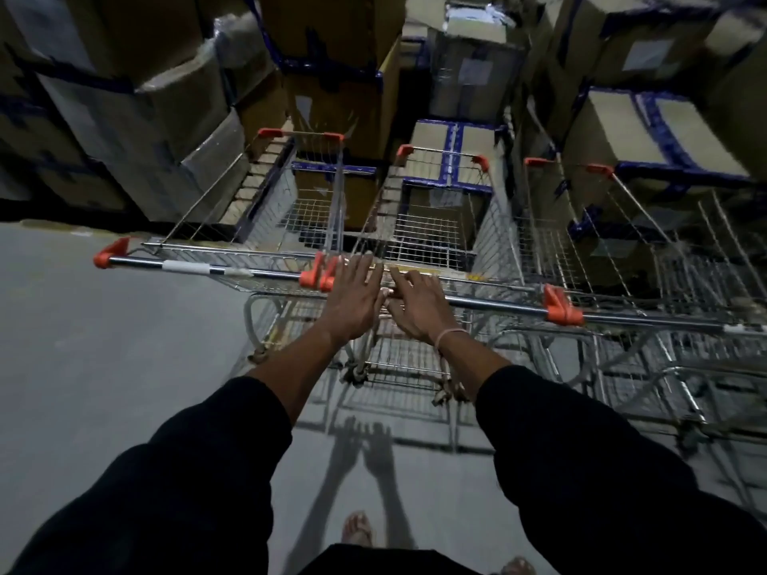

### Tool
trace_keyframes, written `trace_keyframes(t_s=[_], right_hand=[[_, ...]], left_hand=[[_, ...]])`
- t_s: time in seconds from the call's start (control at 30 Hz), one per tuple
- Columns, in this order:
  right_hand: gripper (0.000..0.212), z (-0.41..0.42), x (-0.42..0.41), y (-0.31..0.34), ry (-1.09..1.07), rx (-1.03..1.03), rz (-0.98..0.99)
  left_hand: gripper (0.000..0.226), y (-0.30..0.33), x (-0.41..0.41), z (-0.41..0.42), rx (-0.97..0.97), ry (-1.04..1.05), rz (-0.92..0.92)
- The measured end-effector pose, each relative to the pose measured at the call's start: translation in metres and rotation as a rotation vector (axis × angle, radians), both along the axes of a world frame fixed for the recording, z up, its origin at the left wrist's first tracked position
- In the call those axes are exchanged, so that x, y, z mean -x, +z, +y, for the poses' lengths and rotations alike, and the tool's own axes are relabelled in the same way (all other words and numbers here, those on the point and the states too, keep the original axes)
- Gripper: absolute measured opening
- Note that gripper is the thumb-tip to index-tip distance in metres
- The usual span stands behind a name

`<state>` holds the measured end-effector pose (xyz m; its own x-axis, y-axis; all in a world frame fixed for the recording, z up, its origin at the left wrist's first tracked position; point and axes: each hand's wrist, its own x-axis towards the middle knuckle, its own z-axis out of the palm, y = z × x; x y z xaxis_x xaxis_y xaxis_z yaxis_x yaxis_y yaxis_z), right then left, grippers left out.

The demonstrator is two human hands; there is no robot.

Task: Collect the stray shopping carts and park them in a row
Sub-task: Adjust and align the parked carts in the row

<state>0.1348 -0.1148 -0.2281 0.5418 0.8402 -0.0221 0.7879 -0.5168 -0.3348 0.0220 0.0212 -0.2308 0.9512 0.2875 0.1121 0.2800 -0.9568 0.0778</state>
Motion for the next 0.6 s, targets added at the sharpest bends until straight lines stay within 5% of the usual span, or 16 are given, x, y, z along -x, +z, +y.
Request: trace_keyframes(t_s=[0.6], right_hand=[[0.099, -0.398, -0.192, 0.013, -0.41, 0.008, -0.049]], left_hand=[[0.073, 0.008, -0.232, -0.357, 0.076, -0.391, 0.005]])
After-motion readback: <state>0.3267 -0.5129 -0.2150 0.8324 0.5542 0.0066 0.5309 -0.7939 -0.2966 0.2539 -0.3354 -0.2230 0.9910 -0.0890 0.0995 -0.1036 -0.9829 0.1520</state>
